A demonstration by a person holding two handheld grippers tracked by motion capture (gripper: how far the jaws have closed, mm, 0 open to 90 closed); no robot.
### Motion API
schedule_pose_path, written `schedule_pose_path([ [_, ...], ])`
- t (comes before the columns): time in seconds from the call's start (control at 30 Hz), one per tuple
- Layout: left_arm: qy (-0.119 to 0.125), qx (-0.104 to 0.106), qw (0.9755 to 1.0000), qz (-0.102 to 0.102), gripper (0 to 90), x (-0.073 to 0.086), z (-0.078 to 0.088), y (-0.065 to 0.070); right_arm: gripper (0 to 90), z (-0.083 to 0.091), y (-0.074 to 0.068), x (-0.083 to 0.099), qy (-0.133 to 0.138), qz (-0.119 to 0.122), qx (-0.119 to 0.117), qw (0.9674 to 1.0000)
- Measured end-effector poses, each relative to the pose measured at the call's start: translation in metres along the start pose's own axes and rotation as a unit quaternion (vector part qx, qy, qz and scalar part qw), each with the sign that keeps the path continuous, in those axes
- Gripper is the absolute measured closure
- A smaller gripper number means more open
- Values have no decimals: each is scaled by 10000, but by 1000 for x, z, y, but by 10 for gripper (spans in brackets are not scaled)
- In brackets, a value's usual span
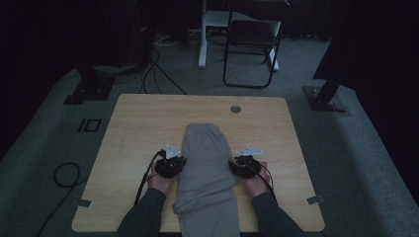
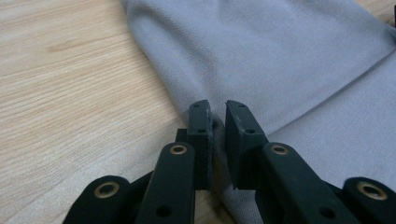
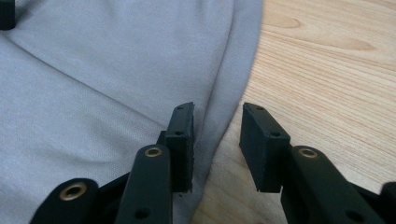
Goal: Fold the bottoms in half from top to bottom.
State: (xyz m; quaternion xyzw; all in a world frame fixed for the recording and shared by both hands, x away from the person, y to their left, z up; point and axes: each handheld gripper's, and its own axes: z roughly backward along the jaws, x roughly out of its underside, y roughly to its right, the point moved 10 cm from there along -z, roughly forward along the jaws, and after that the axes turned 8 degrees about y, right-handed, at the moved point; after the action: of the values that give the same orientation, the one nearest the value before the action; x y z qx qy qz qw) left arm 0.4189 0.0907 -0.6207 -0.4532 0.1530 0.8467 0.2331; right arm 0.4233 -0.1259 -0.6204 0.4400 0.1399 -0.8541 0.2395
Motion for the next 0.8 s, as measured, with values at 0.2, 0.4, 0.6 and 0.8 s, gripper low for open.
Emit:
schedule_pose_path([
  [0.2,-1,64,10000,-13,729,0,0,1,511,-3,-3,-2,23,-92,-88,9999],
  [0.4,-3,72,10000,-5,676,0,-1,1,413,-4,0,-16,125,-156,-121,9997],
  [0.6,-68,-10,9999,111,589,-6,-6,-6,356,-14,6,-29,112,-277,-167,9994],
  [0.8,30,-171,9995,250,550,-24,-15,-21,358,-34,7,-46,78,-288,-135,9995],
])
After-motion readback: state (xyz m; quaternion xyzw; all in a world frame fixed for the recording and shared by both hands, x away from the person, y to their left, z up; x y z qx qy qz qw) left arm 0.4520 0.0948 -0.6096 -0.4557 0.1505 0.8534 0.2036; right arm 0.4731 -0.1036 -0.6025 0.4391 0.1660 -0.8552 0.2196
